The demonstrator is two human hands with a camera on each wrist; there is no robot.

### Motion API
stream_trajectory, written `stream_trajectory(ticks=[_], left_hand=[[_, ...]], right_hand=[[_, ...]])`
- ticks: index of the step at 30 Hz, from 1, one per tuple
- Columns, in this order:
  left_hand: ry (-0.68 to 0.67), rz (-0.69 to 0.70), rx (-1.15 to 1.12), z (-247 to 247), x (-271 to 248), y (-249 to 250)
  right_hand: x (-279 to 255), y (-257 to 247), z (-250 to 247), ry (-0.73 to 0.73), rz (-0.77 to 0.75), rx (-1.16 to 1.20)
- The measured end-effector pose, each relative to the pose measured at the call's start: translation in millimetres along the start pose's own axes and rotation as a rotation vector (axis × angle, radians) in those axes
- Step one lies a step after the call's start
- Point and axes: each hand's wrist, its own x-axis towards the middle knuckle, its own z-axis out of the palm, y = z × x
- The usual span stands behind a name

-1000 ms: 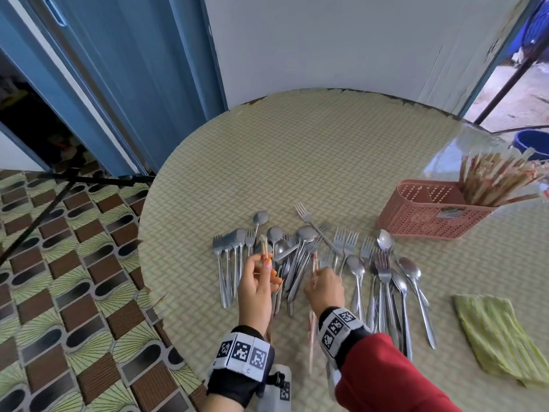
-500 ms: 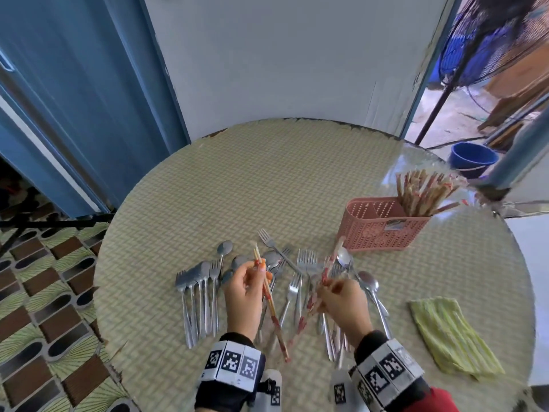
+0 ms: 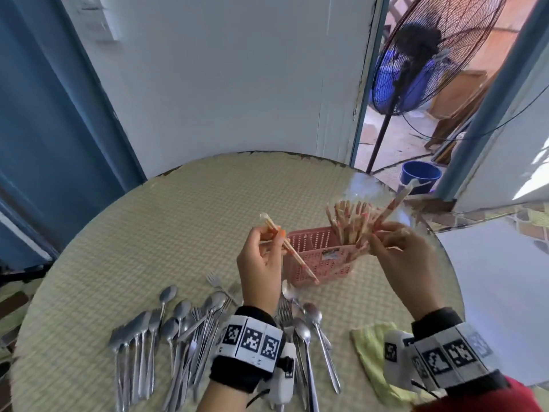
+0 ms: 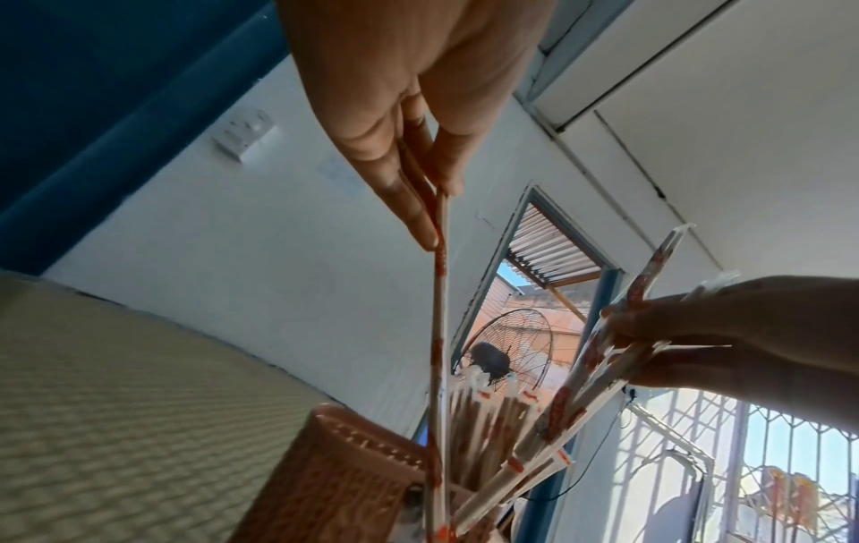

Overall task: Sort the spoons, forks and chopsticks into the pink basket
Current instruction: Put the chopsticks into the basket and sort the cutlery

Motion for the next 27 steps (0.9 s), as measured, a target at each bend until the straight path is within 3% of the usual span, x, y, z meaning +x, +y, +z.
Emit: stream_trajectory(ticks=[4,11,15,20,27], left_hand=[[0.014,0.097,-0.009,50.1,14.1,13.4],[-0.012,0.125,0.11,115.7,24.3,1.8],[-0.027,0.047,0.256,135.7,25.6,-16.7],[-0.079,0.102,0.589,149.4,27.5,-36.0],[-0.155,0.064,0.531,149.0,33.8,-36.9]], right_hand=[[29.2,6.5,-19.1,0.071,-0.038,0.036],[69.2,38.4,-6.0,0.155,-0.158,0.061],[84.0,63.9,14.3,0.026,-0.174,0.058],[95.0,82.0,29.6,-0.221,-0.198,-0.157],[101.8,76.2,21.2,-0.278,-0.211,-0.037]])
